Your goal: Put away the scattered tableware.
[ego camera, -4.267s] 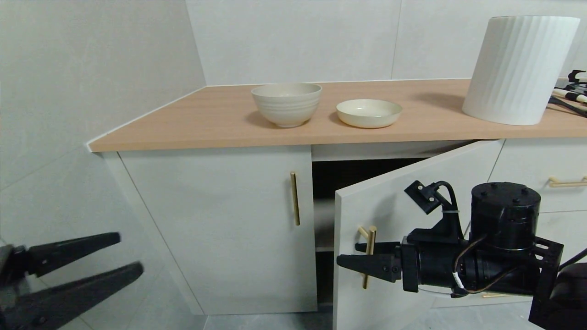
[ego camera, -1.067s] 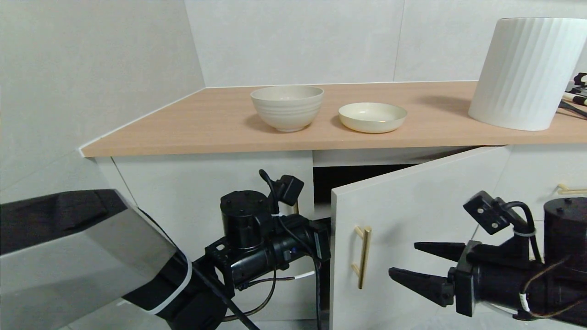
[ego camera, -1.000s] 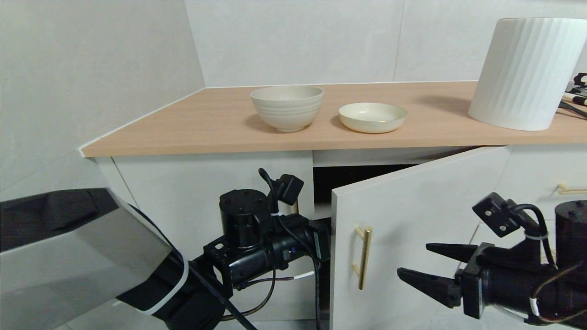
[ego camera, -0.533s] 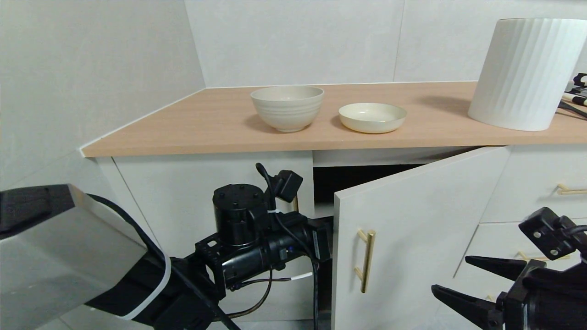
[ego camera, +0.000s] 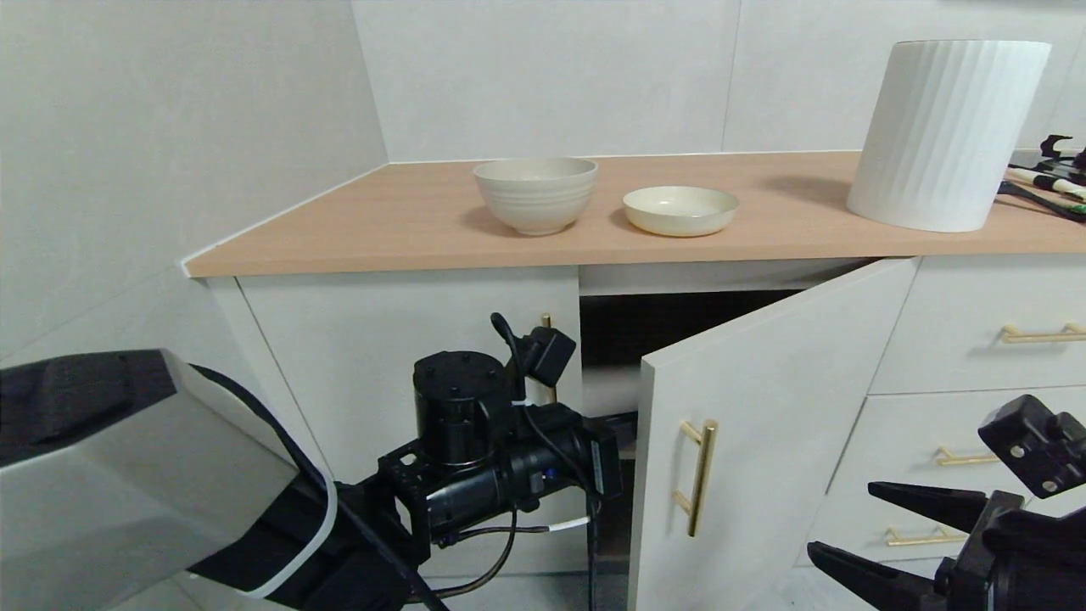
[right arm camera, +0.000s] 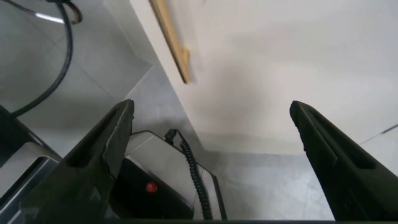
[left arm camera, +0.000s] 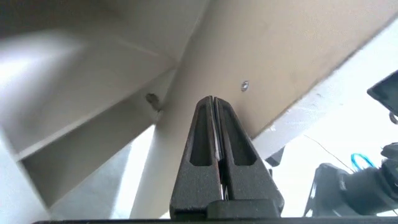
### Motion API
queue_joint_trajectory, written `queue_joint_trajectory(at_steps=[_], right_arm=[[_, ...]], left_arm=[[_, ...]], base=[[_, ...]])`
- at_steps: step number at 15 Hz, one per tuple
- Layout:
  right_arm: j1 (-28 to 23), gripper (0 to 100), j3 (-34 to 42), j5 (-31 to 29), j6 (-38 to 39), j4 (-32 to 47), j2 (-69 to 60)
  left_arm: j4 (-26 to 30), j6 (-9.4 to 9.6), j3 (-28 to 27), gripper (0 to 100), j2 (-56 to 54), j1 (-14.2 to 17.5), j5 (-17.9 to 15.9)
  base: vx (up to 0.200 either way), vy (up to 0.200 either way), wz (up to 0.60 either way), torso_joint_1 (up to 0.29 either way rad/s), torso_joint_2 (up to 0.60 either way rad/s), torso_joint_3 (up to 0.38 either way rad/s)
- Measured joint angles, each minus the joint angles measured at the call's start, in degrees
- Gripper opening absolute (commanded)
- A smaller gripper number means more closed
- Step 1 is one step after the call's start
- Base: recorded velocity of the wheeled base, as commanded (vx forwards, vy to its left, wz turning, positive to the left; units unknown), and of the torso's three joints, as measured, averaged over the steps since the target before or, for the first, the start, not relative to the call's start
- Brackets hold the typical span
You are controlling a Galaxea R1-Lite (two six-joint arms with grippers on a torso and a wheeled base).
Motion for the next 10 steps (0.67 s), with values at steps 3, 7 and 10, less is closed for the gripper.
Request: queue_joint_trajectory(at_steps=[3, 7, 10], right_arm=[[1.0, 100, 0.3, 0.0, 0.0, 0.0, -0.5], [1.3, 100, 0.3, 0.0, 0.0, 0.0, -1.2], [1.3, 100, 0.4, 0.0, 0.0, 0.0, -1.3]], left_arm=[[0.0, 0.0, -0.7, 0, 1.1, 0.1, 0.2], [2.1, 0.0, -3.4, 0, 1.7, -0.3, 0.1], [2.5, 0.0, -5.2, 0, 2.2, -1.4, 0.1]], base=[[0.0, 0.0, 0.0, 0.0, 0.0, 0.0], [-0.1, 0.0, 0.0, 0.004, 0.0, -0.001], [-0.133, 0.0, 0.0, 0.011, 0.0, -0.002]])
